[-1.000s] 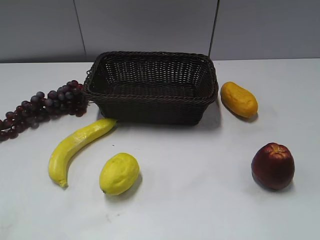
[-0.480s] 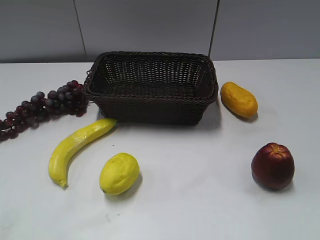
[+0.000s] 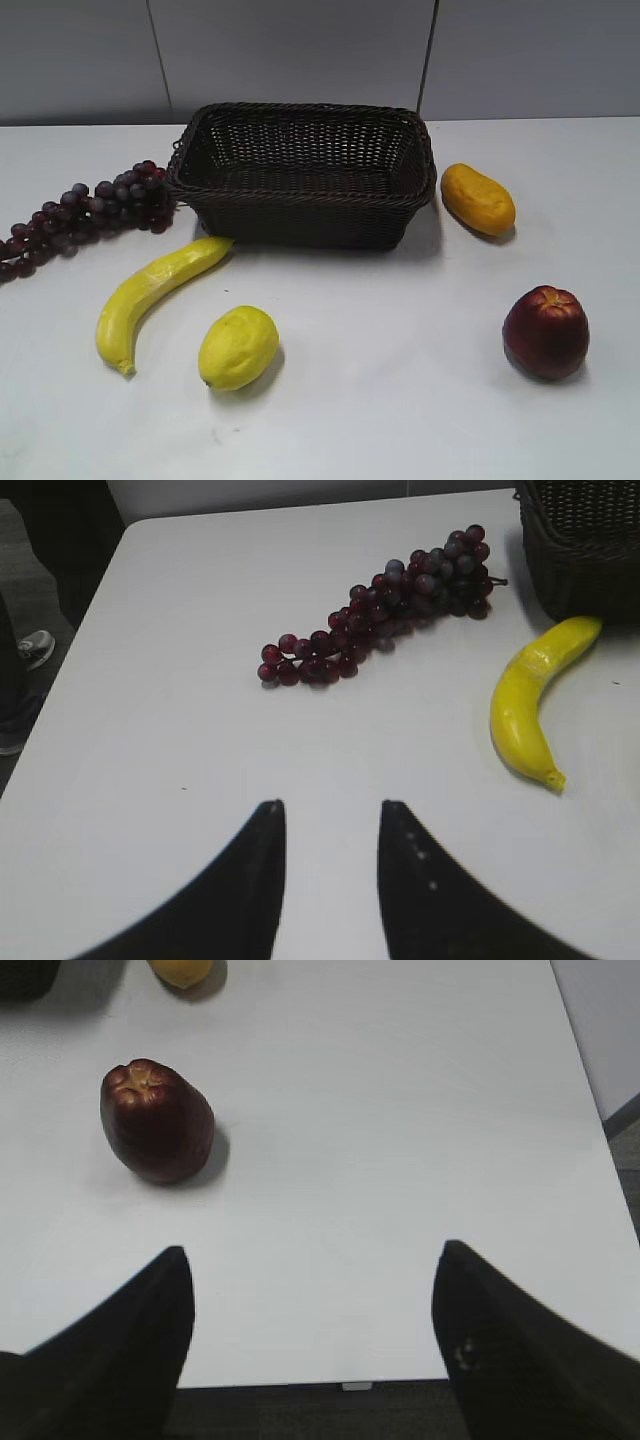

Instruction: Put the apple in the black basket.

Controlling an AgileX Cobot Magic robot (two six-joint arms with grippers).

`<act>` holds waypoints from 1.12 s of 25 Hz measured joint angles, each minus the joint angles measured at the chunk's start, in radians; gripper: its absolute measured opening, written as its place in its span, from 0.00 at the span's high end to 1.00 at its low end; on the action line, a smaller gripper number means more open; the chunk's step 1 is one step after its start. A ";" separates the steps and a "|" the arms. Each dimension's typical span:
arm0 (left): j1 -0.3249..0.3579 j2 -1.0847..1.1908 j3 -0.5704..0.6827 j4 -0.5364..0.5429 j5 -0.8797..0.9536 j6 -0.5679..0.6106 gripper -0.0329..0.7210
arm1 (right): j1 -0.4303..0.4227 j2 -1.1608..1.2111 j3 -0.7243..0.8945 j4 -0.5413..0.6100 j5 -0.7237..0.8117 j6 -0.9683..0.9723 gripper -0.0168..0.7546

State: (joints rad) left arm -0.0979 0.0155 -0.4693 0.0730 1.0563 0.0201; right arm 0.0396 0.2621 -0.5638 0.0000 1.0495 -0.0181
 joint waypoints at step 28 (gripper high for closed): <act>0.000 0.000 0.000 0.000 0.000 0.000 0.64 | 0.000 0.843 -0.317 0.095 0.003 0.114 0.22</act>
State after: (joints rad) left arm -0.0979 0.0155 -0.4693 0.0730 1.0563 0.0201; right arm 0.0396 1.1053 -0.8807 0.0953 1.0522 0.0955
